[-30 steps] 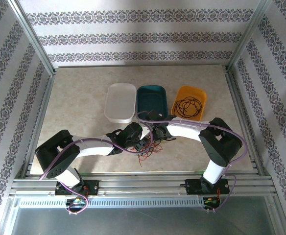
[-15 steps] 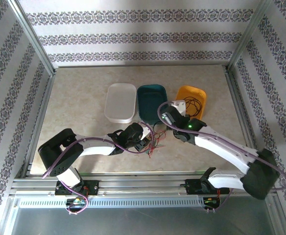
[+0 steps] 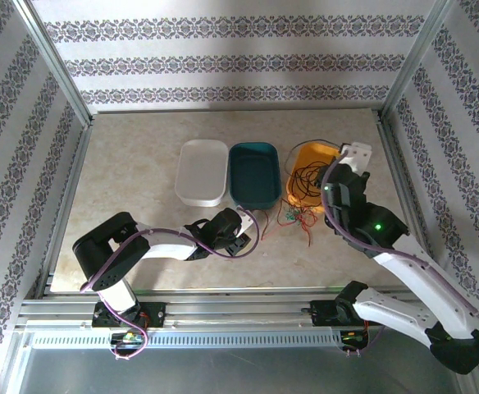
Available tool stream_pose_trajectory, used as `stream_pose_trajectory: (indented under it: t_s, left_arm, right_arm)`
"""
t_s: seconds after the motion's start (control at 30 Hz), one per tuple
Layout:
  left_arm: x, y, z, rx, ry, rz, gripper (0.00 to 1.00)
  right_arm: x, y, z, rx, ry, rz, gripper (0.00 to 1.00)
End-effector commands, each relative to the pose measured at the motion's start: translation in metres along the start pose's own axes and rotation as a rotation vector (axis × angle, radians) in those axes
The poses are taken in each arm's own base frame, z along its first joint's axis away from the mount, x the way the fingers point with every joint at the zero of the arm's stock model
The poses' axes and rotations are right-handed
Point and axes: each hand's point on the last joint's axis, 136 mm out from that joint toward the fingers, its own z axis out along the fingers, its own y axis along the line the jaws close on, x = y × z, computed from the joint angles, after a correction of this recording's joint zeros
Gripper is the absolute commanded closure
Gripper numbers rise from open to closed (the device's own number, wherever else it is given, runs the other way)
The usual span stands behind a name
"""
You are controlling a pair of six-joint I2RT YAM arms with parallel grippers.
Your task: Untangle the cables
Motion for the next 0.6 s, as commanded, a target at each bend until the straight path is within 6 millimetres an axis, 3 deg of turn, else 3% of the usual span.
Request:
stream_pose_trajectory:
  t_s: [0.0, 0.2, 0.57]
  left_arm:
    - [0.005, -0.011, 0.0, 0.032, 0.017, 0.009, 0.64]
    - [-0.007, -0.014, -0.009, 0.05, -0.02, 0.019, 0.63]
    - [-0.04, -0.017, -0.029, 0.062, -0.108, 0.056, 0.49]
  right_arm:
    - [-0.025, -0.01, -0.007, 0.023, -0.067, 0.023, 1.0]
    - [-0.031, -0.015, -0.013, 0.013, -0.078, 0.043, 1.0]
    - [-0.094, -0.034, -0.041, 0.005, -0.278, 0.091, 0.99]
